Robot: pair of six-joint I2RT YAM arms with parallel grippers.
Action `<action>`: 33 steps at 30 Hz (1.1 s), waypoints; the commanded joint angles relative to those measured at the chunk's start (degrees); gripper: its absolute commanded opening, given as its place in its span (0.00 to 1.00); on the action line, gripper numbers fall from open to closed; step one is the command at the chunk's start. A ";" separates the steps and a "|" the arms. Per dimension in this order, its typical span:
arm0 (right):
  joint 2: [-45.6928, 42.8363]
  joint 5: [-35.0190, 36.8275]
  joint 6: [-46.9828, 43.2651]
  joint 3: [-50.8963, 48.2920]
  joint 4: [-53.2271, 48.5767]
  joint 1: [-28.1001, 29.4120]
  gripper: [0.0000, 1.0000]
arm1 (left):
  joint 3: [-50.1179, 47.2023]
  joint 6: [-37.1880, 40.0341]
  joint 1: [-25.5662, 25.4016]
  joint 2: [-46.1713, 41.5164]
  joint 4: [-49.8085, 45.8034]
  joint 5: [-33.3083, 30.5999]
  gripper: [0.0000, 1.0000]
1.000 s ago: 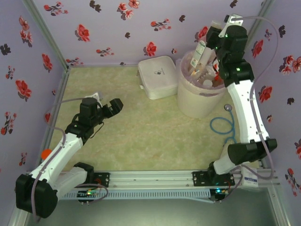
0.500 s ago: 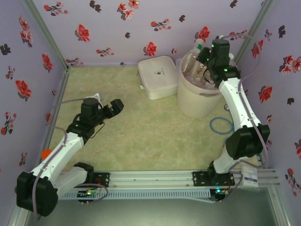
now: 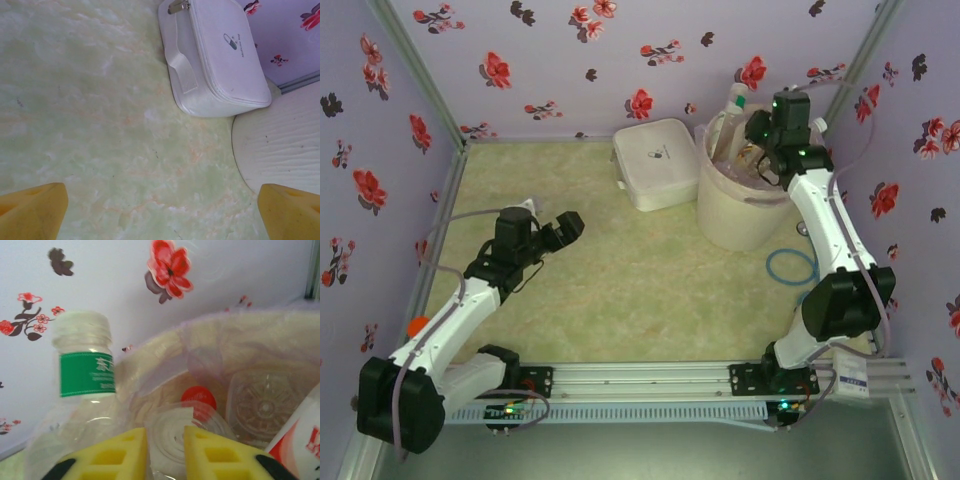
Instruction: Put the plastic bottles in the bin
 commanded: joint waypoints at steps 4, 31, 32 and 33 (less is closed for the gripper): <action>-4.23 4.52 -9.96 11.19 -10.29 -0.61 0.45 | 1.58 1.05 0.55 0.74 1.28 0.84 0.98; -45.85 1.77 -28.10 -41.65 -5.86 13.97 0.99 | 5.05 28.25 6.49 -2.96 -6.87 -33.66 1.00; -46.70 4.17 -27.96 -43.85 -5.29 13.99 1.00 | 3.81 29.51 7.42 -3.04 -5.46 -33.86 1.00; -47.74 7.06 -27.71 -46.48 -4.20 13.97 1.00 | 2.32 30.75 8.35 -2.96 -3.63 -34.12 1.00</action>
